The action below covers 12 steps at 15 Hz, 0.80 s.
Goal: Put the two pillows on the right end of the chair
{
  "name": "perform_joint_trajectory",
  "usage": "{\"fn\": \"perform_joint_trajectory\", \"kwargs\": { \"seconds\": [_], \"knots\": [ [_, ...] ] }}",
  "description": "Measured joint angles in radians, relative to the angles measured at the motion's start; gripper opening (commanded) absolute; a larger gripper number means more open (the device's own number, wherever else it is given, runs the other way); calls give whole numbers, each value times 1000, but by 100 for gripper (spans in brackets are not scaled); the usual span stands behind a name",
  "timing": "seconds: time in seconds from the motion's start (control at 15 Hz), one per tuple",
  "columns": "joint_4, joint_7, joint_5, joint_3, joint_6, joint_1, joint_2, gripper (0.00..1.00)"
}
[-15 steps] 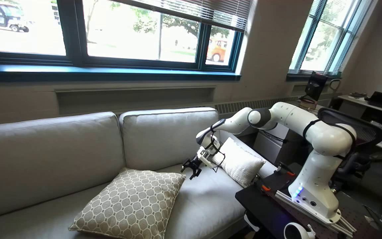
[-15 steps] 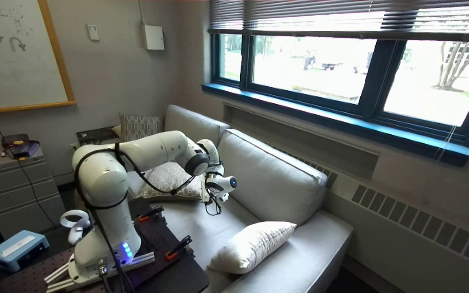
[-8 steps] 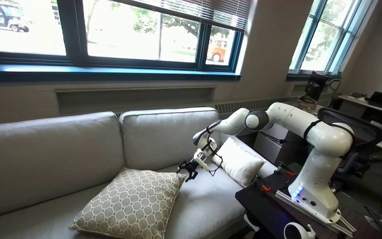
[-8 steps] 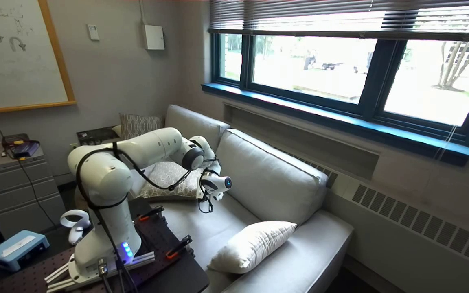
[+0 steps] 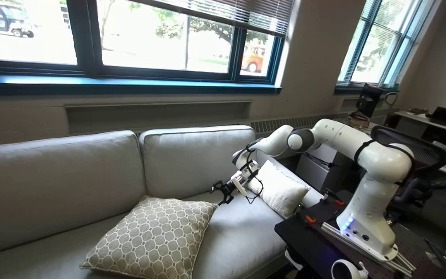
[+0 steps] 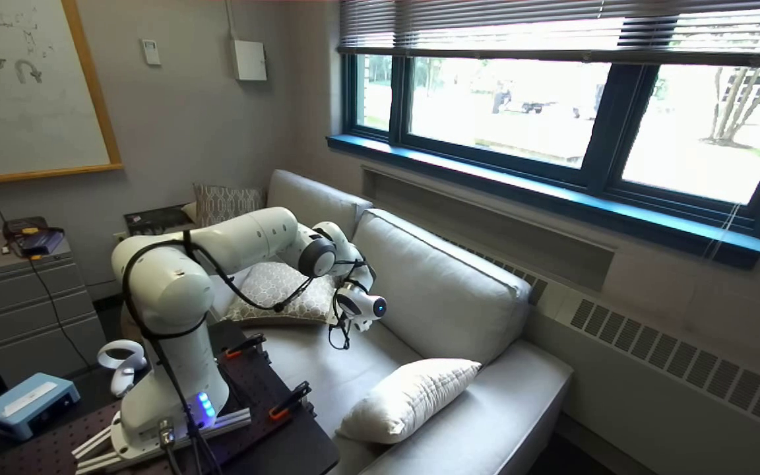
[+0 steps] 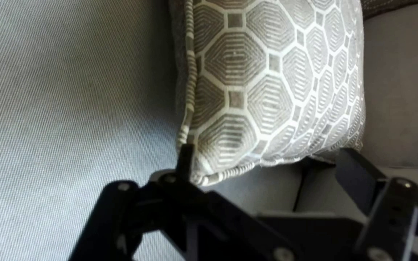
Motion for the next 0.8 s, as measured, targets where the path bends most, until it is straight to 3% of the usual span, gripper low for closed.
{"fn": "perform_joint_trajectory", "kwargs": {
  "seconds": [0.4,0.8],
  "knots": [
    [-19,-8,-62,0,-2,-61,0,100],
    [-48,-8,-217,2,-4,-48,1,100]
  ]
}}
